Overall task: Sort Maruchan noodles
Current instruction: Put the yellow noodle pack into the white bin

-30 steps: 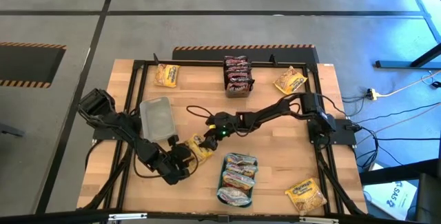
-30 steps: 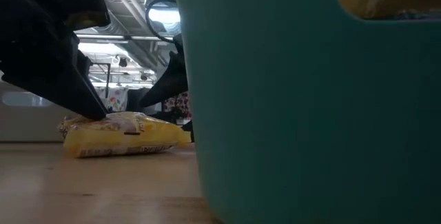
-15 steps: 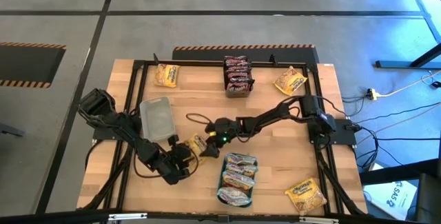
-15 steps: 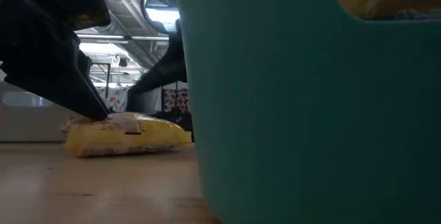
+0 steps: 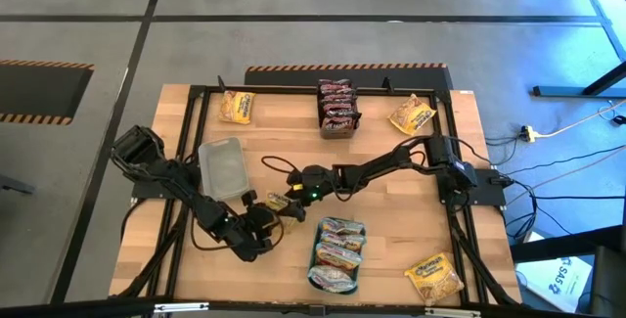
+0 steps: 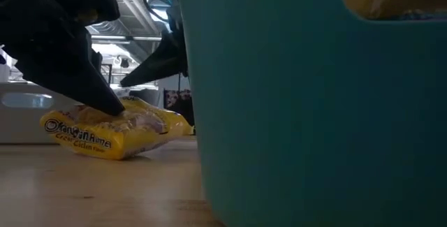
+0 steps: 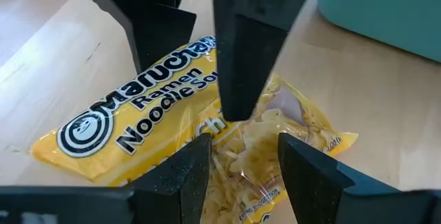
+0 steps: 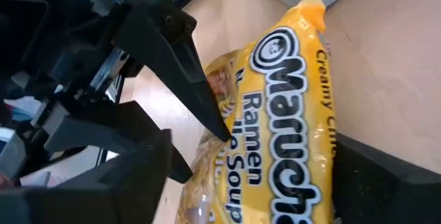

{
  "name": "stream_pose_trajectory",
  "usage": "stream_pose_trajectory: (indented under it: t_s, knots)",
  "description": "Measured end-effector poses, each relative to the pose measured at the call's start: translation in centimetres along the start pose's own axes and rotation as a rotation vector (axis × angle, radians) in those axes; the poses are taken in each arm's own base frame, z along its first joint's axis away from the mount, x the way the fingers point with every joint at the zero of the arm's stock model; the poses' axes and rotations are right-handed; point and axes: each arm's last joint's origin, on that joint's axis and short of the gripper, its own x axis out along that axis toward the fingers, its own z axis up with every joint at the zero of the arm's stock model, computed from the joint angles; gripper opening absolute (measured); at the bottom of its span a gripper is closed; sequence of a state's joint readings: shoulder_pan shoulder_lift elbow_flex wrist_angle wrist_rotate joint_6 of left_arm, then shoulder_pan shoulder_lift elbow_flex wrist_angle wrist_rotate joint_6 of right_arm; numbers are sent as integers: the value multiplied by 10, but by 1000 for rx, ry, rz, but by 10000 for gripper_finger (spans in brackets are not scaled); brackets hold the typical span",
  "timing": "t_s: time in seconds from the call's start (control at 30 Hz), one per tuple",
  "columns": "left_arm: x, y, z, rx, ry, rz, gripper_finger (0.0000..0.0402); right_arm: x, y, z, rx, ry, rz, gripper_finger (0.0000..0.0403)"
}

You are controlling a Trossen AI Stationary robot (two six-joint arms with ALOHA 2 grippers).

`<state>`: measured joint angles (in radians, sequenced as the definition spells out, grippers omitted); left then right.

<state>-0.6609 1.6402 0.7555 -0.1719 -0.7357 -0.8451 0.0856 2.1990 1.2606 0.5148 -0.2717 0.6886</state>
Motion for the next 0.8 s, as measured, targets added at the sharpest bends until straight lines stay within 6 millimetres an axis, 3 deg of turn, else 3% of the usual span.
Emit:
stream_pose_trajectory:
  t_s: [0.43, 0.63, 0.8]
  knots:
    - [0, 0, 1, 15, -2, -2, 165, -1, -4, -2, -104, 19, -60, 147]
    - [0, 0, 2, 8, -2, 0, 165, -1, -3, -1, -106, 7, -72, 102]
    - [0, 1, 2, -12, -5, 4, 165, -1, -3, 0, -130, -8, -85, 93]
